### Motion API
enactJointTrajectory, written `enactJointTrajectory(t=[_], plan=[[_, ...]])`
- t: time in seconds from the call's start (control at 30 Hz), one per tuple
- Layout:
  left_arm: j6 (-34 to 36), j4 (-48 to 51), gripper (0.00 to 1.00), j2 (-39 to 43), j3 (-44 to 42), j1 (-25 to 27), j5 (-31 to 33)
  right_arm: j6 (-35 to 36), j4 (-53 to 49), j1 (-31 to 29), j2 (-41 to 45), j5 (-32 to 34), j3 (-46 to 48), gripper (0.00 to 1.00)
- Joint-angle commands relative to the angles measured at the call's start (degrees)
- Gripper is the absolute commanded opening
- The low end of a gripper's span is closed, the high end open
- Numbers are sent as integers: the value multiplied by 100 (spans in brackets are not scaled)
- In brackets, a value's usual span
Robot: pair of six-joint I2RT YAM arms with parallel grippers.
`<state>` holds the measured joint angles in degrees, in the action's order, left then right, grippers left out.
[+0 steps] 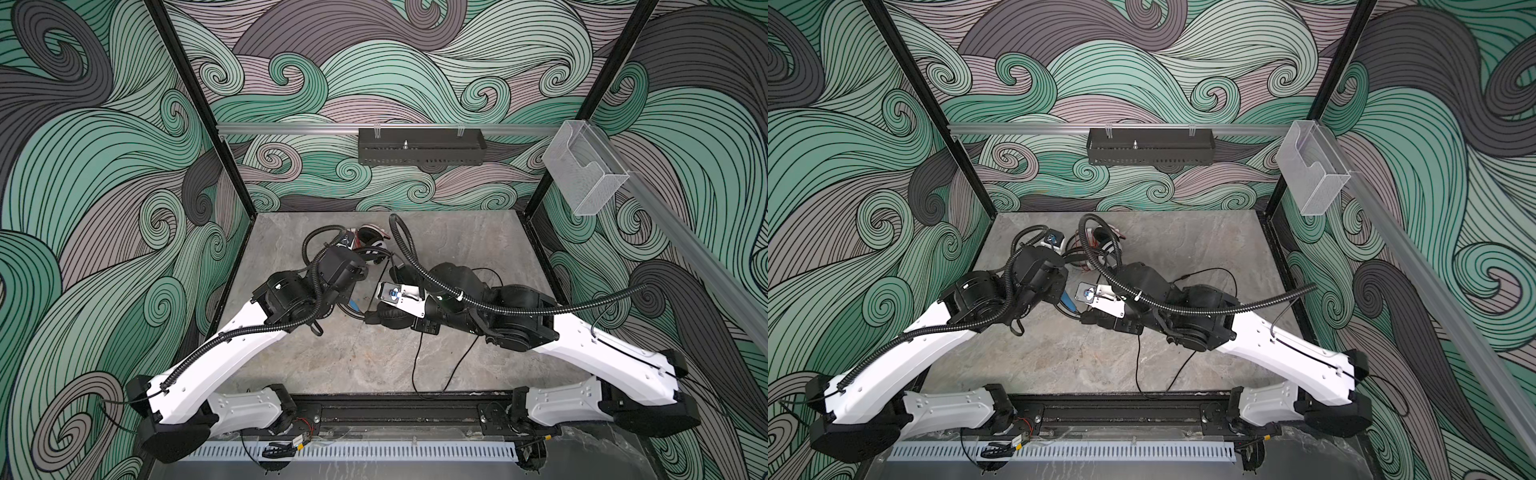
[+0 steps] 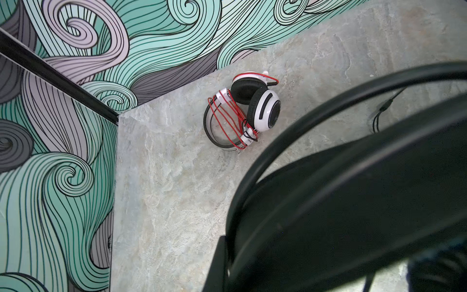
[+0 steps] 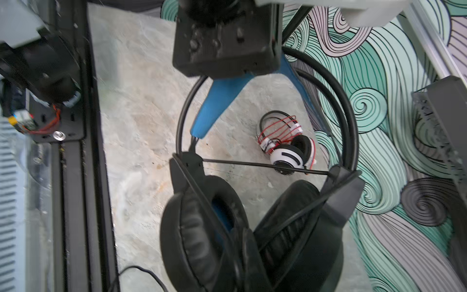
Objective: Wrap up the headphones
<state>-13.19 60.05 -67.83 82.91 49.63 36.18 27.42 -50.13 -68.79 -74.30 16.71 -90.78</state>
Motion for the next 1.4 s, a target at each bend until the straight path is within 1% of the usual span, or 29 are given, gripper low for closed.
enactJointTrajectory(t=[0.0, 0.17, 0.3, 0.5, 0.57, 0.73, 0.9, 1.0, 1.13, 1.27, 1.37], plan=[[811, 476, 0, -178, 283, 96, 306, 777, -2, 6, 33, 916, -389, 0], [1308, 398, 0, -173, 300, 170, -13, 1388, 12, 119, -135, 1290, -597, 0], [1556, 221, 0, -8, 183, 185, -335, 1609, 171, 378, -82, 1248, -516, 0], [1879, 88, 0, 190, 127, 223, -1032, 1805, 390, 507, -60, 1295, -481, 1], [1890, 78, 0, 231, 142, 241, -1083, 2023, 489, 498, -47, 1437, -341, 1], [1838, 183, 0, 231, 237, 236, -1113, 2846, 1017, 482, 101, 2063, 223, 1], [1821, 290, 0, 264, 214, 240, -1144, 3193, 1289, 518, 245, 2164, 457, 7], [1787, 301, 0, 338, 225, 236, -1389, 3212, 1363, 566, 276, 2055, 488, 10], [1716, 281, 0, 433, 267, 230, -1776, 3024, 1383, 569, 254, 1793, 457, 14], [1517, 288, 0, 493, 351, 230, -1816, 2760, 1380, 575, 271, 1641, 526, 14], [1356, 249, 0, 581, 414, 230, -1866, 2418, 1382, 639, 353, 1428, 688, 13]])
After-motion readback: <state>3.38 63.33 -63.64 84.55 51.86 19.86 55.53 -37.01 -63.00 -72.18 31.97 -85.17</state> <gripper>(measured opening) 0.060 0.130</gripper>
